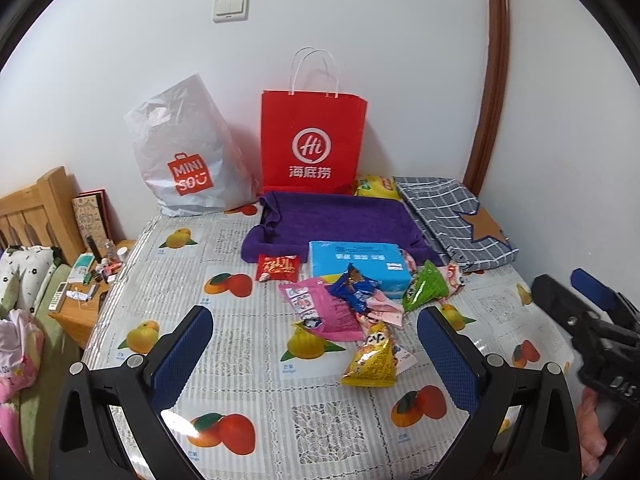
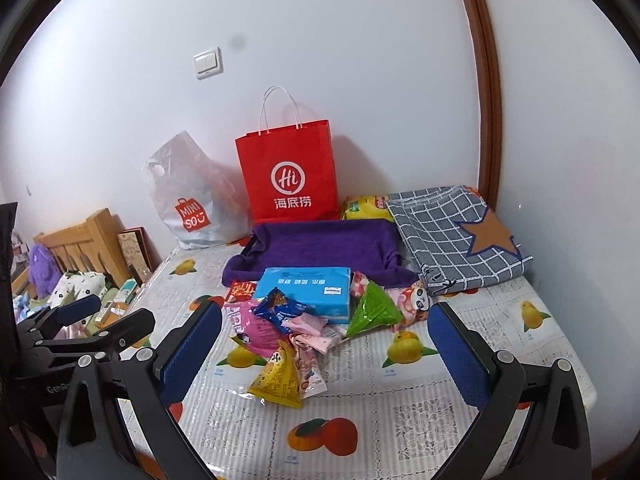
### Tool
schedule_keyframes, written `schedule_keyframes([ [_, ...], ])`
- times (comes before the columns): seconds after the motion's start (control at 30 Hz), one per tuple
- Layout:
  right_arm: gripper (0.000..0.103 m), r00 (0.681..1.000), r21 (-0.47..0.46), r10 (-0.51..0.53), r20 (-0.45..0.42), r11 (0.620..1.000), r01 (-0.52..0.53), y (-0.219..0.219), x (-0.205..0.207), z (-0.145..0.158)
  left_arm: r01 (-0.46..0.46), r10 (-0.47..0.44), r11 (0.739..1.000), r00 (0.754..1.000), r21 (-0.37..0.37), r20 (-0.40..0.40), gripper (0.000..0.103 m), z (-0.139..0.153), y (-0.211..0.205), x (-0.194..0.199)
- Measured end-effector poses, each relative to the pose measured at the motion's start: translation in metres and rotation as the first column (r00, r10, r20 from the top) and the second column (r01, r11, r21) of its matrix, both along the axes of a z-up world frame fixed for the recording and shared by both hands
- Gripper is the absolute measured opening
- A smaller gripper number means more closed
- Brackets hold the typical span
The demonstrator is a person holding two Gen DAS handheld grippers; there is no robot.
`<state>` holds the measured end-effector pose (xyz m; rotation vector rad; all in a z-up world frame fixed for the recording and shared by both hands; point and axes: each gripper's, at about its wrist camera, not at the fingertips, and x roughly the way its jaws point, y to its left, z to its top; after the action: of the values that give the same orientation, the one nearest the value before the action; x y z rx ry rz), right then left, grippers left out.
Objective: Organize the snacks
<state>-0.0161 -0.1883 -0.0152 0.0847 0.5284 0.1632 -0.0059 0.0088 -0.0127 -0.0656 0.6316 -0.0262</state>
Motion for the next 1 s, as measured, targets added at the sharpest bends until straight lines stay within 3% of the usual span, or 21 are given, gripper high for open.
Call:
schedule_keyframes([
  [0.2,0.102,1.000,0.011,-0.014,-0.008,1.000,0.014,-0.002,0.005,-0.003,0.005,-0.005,1.000,1.000,0.014,0.015,0.102,0.002,-0.003,-0.002],
  [0.7,0.102,0.998,-0.060,-0.044,-0.039,0.997,0.042,0.010,0.012,-0.008,-0.030,0.030,1.000,1.000,-0.001,0.005,0.102,-0.002,0.010,0.002],
  [1.0,0.102,0.999,-0.010,-0.013,-0.051,1.000,0.013,0.008,0.017,-0.014,-0.034,0.034,0.999,0.999,-0.017,-0.029,0.102,-0.013,0.022,0.014],
])
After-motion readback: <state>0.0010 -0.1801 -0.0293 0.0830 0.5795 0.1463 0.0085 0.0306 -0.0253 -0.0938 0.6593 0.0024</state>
